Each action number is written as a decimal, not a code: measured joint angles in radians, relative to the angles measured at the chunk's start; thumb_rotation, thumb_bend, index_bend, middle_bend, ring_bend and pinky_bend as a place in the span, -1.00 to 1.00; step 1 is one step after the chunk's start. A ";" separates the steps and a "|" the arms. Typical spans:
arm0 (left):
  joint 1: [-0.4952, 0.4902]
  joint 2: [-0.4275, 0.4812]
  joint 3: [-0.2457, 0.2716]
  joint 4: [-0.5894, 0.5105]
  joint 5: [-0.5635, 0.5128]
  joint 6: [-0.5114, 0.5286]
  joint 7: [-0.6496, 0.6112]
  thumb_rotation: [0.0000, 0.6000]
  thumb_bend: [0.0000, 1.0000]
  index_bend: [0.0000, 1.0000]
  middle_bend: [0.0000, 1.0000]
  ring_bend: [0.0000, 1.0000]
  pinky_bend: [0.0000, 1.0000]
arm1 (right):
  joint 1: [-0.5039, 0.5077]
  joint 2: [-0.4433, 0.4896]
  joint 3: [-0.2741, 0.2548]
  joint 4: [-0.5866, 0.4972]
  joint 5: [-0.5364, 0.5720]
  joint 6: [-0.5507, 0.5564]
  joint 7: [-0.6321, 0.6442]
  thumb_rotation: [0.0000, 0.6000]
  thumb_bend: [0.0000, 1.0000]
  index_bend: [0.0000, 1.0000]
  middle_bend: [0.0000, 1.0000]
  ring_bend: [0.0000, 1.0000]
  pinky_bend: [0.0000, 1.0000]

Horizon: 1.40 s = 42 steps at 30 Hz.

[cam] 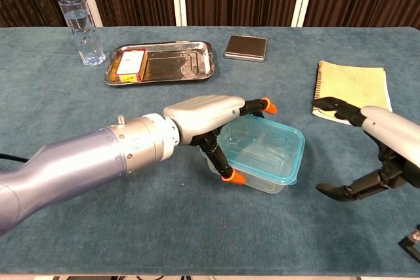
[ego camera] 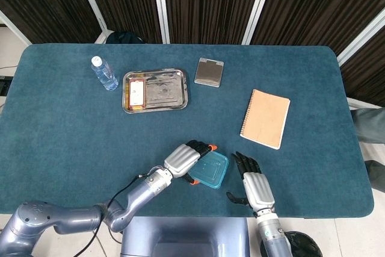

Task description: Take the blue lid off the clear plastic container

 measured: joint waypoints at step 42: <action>-0.017 0.053 -0.047 -0.100 -0.138 -0.048 0.103 1.00 -0.66 -0.76 -0.57 -0.56 -0.17 | 0.035 -0.089 0.013 -0.004 0.064 0.060 -0.104 1.00 -0.38 -1.00 -1.00 -1.00 -1.00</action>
